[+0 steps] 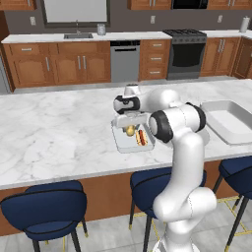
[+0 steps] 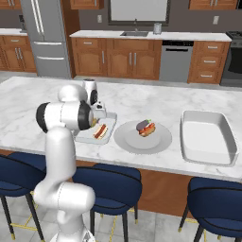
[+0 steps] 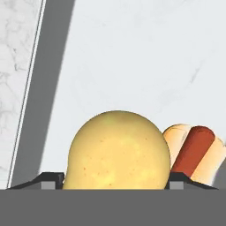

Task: Place one cooked food and one vegetable from the large plate to each tupperware container.

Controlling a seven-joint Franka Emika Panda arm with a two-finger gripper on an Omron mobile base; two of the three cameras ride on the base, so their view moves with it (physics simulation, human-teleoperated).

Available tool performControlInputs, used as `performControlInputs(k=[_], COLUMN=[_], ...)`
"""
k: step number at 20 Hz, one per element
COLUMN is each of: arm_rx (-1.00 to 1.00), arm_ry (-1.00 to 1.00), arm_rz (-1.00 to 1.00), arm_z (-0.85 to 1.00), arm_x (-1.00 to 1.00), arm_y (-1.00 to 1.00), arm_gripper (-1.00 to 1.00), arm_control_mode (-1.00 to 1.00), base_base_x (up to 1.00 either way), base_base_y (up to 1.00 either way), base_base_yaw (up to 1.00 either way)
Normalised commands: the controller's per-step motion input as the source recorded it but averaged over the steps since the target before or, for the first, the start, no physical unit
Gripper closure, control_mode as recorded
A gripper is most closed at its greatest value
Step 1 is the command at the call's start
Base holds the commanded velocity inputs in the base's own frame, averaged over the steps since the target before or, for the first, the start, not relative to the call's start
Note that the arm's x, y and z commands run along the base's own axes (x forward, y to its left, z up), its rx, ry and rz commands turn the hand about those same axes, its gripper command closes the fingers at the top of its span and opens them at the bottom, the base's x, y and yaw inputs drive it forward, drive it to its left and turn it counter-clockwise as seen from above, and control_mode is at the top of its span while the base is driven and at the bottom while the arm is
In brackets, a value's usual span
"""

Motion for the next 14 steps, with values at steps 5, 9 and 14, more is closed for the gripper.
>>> performControlInputs(k=[5,9,14], arm_rx=[0.0,0.0,0.0], arm_ry=[0.0,0.0,0.0], arm_rz=[0.0,0.0,0.0], arm_z=[-0.32,-0.13,0.0], arm_x=[0.0,0.01,0.0], arm_y=[0.01,0.24,0.04], arm_gripper=[1.0,1.0,-1.0], arm_control_mode=[-1.0,-1.0,-1.0], base_base_x=[0.0,0.0,0.0], base_base_y=[0.0,0.0,0.0], base_base_yaw=[0.0,0.0,0.0])
